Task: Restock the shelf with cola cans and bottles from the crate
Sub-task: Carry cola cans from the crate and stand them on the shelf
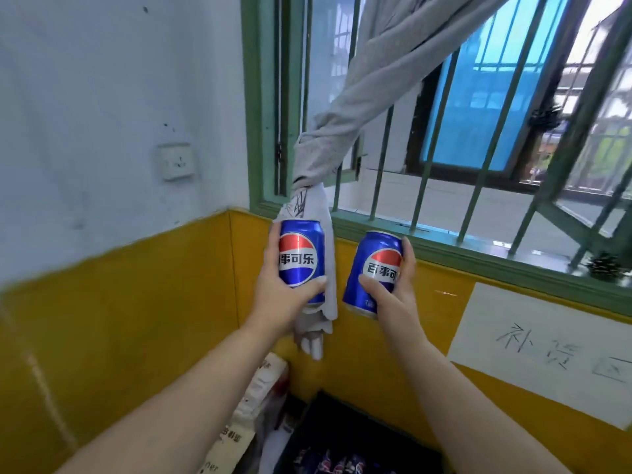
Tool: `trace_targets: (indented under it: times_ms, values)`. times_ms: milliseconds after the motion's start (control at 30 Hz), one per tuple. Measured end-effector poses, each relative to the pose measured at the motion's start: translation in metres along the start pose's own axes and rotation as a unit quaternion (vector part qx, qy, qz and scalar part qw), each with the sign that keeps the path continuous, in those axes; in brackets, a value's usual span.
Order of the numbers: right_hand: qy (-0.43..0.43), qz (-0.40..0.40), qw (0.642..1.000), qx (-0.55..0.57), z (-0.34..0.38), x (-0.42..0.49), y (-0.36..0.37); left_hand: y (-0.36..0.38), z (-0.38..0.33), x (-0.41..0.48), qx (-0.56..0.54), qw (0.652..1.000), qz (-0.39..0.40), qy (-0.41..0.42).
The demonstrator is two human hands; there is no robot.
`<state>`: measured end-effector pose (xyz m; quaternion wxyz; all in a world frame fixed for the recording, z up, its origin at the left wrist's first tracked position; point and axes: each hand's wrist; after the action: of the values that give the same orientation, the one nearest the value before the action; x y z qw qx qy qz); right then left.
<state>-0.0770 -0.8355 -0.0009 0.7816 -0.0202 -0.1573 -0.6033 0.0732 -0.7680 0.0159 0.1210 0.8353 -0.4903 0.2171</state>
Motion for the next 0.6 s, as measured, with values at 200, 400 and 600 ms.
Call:
trace_targets:
  times_ms: [200, 400, 600]
  values:
    - [-0.076, 0.092, 0.991, -0.064, 0.011, -0.040, 0.031, -0.037, -0.038, -0.066, 0.112, 0.987, -0.113, 0.016]
    - [-0.091, 0.236, 0.967, -0.032, 0.033, -0.090, 0.114, -0.114, -0.095, -0.123, 0.195, 0.952, -0.233, 0.036]
    - [-0.105, 0.344, 0.932, 0.037, 0.075, -0.174, 0.205, -0.202, -0.167, -0.199, 0.235, 0.899, -0.363, 0.069]
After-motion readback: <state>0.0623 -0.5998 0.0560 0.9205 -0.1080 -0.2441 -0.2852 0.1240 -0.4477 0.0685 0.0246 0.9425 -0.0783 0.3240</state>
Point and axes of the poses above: each hand's wrist, its own x-axis towards the middle knuckle, its own y-axis out of the palm, z = x × y, and after that the axes turned 5 degrees about y, right-handed
